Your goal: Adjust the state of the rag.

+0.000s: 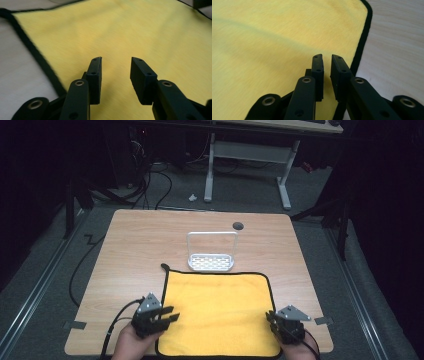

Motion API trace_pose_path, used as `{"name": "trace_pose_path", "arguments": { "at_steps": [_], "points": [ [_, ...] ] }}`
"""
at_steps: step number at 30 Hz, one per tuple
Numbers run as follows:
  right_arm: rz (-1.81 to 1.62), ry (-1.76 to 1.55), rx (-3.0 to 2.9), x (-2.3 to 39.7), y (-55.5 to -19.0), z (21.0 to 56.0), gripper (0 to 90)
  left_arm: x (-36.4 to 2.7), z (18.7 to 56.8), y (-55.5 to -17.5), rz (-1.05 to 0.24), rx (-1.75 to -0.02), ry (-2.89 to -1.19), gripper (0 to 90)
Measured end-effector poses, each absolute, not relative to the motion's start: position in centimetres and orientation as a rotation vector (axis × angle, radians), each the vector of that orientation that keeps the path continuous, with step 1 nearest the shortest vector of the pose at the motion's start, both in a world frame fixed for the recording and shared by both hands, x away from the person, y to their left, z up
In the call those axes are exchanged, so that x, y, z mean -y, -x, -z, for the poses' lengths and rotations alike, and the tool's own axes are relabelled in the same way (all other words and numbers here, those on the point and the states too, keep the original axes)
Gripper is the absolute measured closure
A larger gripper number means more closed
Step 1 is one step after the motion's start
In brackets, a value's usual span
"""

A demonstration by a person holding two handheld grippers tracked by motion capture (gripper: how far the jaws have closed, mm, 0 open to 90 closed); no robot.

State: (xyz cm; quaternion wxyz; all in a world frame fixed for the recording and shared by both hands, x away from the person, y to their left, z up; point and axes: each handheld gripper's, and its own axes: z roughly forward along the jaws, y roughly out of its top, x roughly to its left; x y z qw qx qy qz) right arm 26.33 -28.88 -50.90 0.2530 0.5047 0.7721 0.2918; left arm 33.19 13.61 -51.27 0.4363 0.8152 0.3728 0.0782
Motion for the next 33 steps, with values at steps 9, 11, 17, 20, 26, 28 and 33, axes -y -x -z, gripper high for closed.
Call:
{"name": "trace_pose_path", "arguments": {
  "at_steps": [9,11,17,20,26,28,33],
  "points": [
    [-0.723,-1.431,-2.036,29.6,-31.9,52.3,81.1,-12.8,53.2,-38.9,-0.332,-1.054,-2.036,69.4],
    [-0.723,-1.443,-2.026,30.1,-32.6,52.3,81.1,-12.4,53.3,-38.7,-0.331,-1.052,-2.035,69.5],
    [-0.719,-1.489,-1.983,31.4,-32.1,52.3,81.6,-11.6,53.2,-37.2,-0.342,-1.004,-2.07,69.5],
    [-0.7,-1.466,-1.976,31.4,-31.2,52.4,80.0,-11.7,53.2,-37.2,-0.318,-1.006,-2.062,69.3],
    [-0.807,-1.463,-1.929,31.4,-30.6,51.7,72.7,-12.3,52.5,-38.5,-0.327,-1.032,-2.022,54.8],
    [-0.837,-1.449,-1.942,31.1,-30.5,51.7,69.9,-12.6,52.3,-39.3,-0.344,-1.071,-1.999,51.9],
    [-0.839,-1.413,-1.978,30.5,-30.7,52.0,67.4,-12.9,52.6,-41.2,-0.323,-1.143,-1.968,44.9]
  ]
}}
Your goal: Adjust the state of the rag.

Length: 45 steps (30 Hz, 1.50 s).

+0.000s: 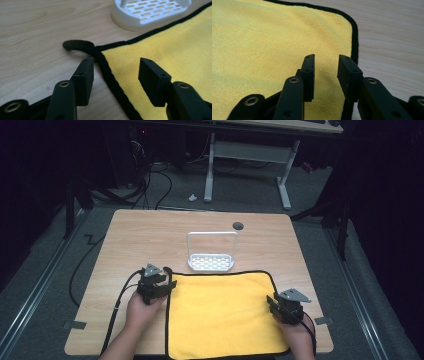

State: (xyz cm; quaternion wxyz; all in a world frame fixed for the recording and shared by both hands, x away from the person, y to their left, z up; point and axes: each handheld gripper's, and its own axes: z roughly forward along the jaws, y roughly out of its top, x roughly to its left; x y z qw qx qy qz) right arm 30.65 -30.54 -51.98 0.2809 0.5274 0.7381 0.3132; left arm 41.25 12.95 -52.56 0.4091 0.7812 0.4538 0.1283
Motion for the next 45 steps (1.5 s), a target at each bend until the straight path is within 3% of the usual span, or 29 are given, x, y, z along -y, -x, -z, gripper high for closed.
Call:
{"name": "trace_pose_path", "arguments": {
  "at_steps": [10,15,25,30,45],
  "points": [
    [-0.855,-1.389,-1.995,30.5,-30.6,52.0,65.8,-11.4,53.3,-42.1,-0.424,-1.188,-1.986,47.4],
    [-0.874,-1.369,-2.021,30.0,-30.7,51.8,65.4,-10.5,53.3,-41.6,-0.48,-1.147,-2.031,57.9],
    [-0.943,-1.271,-2.082,27.7,-30.3,51.0,56.8,-10.8,53.4,-41.5,-0.413,-1.084,-2.029,81.6],
    [-1.016,-1.199,-2.117,24.6,-29.4,50.1,53.6,-11.9,53.5,-42.0,-0.295,-1.134,-1.961,83.2],
    [-1.055,-0.87,-2.411,10.7,-27.3,50.5,49.6,-12.8,53.6,-42.1,-0.213,-1.152,-1.887,83.3]
  ]
}}
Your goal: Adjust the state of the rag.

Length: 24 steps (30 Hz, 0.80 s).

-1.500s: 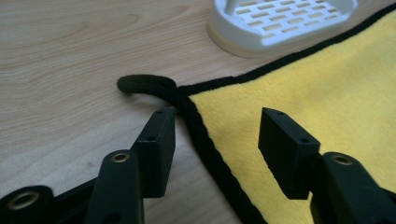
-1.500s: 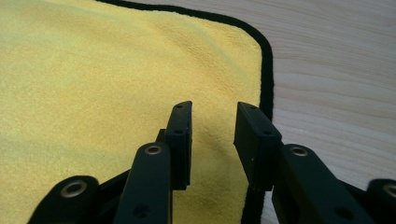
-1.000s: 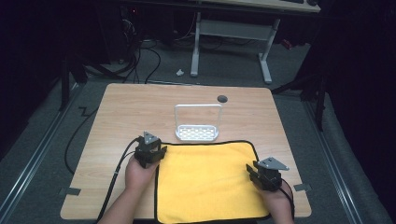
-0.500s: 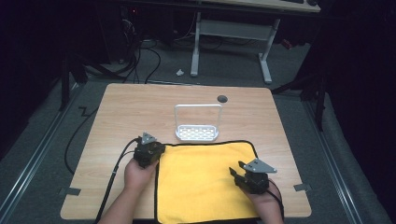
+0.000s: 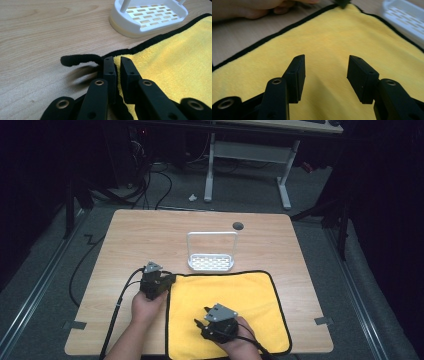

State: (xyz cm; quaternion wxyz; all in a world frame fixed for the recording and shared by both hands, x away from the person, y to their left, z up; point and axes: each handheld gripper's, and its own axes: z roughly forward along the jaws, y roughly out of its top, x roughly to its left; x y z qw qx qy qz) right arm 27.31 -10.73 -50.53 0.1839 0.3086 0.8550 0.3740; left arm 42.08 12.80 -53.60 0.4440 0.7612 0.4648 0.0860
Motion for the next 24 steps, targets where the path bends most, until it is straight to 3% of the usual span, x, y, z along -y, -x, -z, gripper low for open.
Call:
{"name": "trace_pose_path", "arguments": {
  "at_steps": [13,19,24],
  "points": [
    [-1.056,-0.772,-2.564,3.4,-28.0,52.5,49.4,-12.9,53.7,-42.2,-0.193,-1.162,-1.876,82.9],
    [-1.067,-0.769,-2.58,2.5,-28.2,52.9,50.7,-12.9,53.7,-42.2,-0.194,-1.161,-1.877,82.7],
    [-1.062,-0.77,-2.591,2.5,-28.1,52.8,57.1,-12.9,53.7,-42.2,-0.197,-1.163,-1.88,82.6]
  ]
}}
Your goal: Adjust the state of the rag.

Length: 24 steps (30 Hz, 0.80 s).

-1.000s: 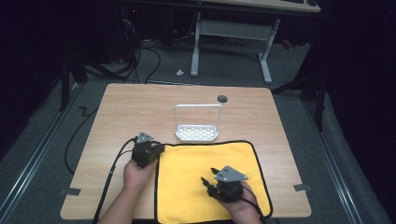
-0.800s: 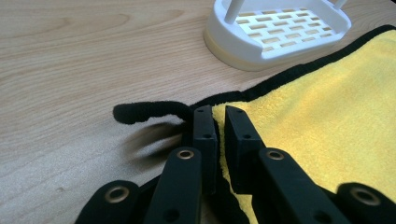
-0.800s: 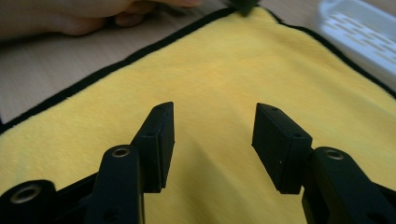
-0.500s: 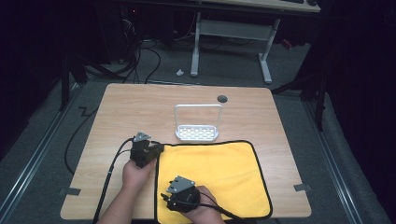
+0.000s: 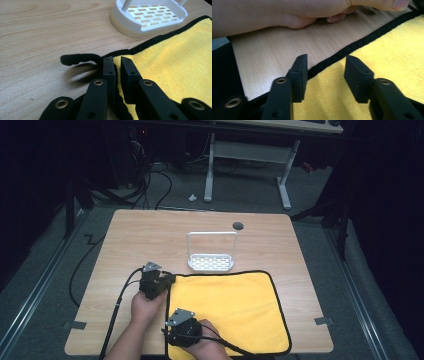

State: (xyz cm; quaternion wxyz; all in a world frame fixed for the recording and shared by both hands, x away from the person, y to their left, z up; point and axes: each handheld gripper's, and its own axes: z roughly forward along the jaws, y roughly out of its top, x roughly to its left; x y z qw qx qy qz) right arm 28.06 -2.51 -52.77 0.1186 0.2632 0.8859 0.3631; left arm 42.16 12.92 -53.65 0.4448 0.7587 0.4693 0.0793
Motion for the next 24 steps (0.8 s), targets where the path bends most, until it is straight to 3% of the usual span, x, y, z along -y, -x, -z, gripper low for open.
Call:
{"name": "trace_pose_path", "arguments": {
  "at_steps": [7,10,13,20,24],
  "points": [
    [-1.063,-0.782,-2.595,2.16,-27.79,52.86,47.6,-12.95,53.67,-42.21,-0.193,-1.166,-1.878,82.4],
    [-1.042,-0.766,-2.581,2.18,-27.79,52.92,49.4,-12.95,53.67,-42.2,-0.192,-1.166,-1.88,82.3],
    [-1.031,-0.756,-2.575,2.39,-27.78,52.86,55.5,-12.95,53.68,-42.22,-0.19,-1.166,-1.877,82.3],
    [-0.995,-0.73,-2.554,2.85,-27.83,52.72,78.9,-12.94,53.69,-42.21,-0.191,-1.166,-1.878,82.3],
    [-0.998,-0.703,-2.548,3.1,-27.82,52.25,81.6,-12.96,53.68,-42.22,-0.189,-1.165,-1.877,82.3]
  ]
}}
